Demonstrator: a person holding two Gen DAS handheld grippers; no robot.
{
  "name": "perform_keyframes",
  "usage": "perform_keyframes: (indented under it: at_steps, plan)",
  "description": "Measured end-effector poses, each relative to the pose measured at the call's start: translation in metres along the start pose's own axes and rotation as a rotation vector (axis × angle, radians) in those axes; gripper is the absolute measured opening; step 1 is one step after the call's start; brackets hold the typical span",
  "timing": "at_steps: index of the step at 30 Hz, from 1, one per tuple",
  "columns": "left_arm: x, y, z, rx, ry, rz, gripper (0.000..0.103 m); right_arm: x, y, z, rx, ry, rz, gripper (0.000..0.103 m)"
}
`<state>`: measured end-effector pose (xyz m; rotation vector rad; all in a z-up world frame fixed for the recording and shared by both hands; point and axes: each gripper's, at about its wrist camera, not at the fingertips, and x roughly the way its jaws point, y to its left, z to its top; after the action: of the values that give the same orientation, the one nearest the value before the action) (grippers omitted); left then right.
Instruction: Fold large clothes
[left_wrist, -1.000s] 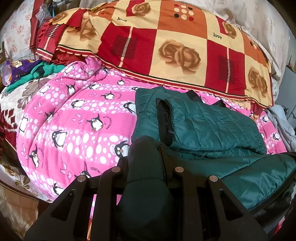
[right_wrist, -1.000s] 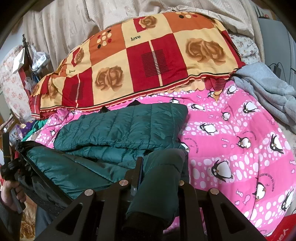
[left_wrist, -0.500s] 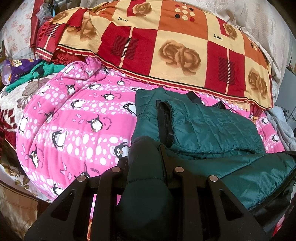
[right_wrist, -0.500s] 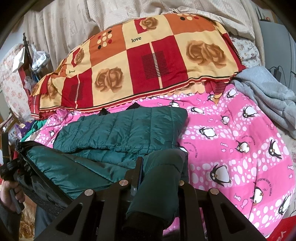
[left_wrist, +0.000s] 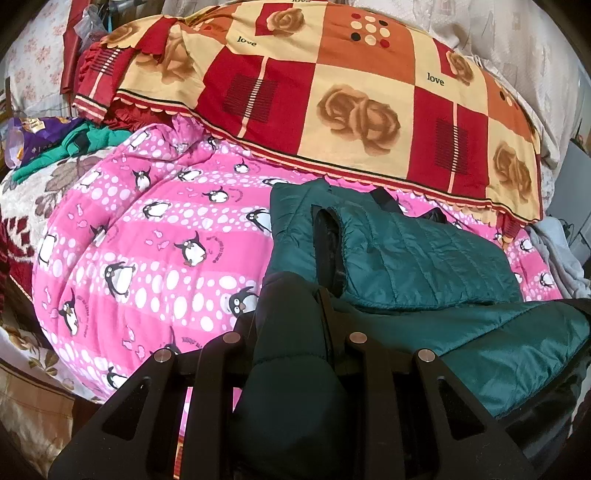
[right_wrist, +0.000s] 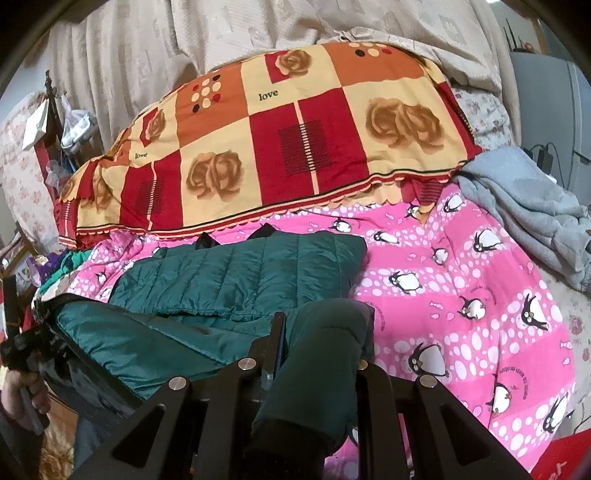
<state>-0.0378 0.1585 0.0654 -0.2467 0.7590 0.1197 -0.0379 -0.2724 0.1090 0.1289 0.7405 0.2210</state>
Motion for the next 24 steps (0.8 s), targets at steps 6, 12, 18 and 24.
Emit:
perform_keyframes:
  at_steps: [6, 12, 18, 24]
  plan:
    - [0.0, -0.002, 0.0, 0.003, 0.001, 0.003, 0.022, 0.001, -0.001, 0.001, 0.002, 0.0, 0.007, 0.015]
    - [-0.002, -0.001, 0.002, -0.004, -0.01, -0.002, 0.022, 0.003, -0.003, 0.003, 0.012, -0.021, 0.016, 0.015]
    - [-0.007, 0.0, 0.001, -0.006, -0.018, 0.005, 0.022, 0.002, -0.004, 0.003, 0.012, -0.034, 0.013, 0.015]
    - [-0.016, 0.003, 0.002, -0.011, -0.023, 0.002, 0.022, -0.001, -0.003, 0.007, -0.009, -0.037, 0.011, 0.015]
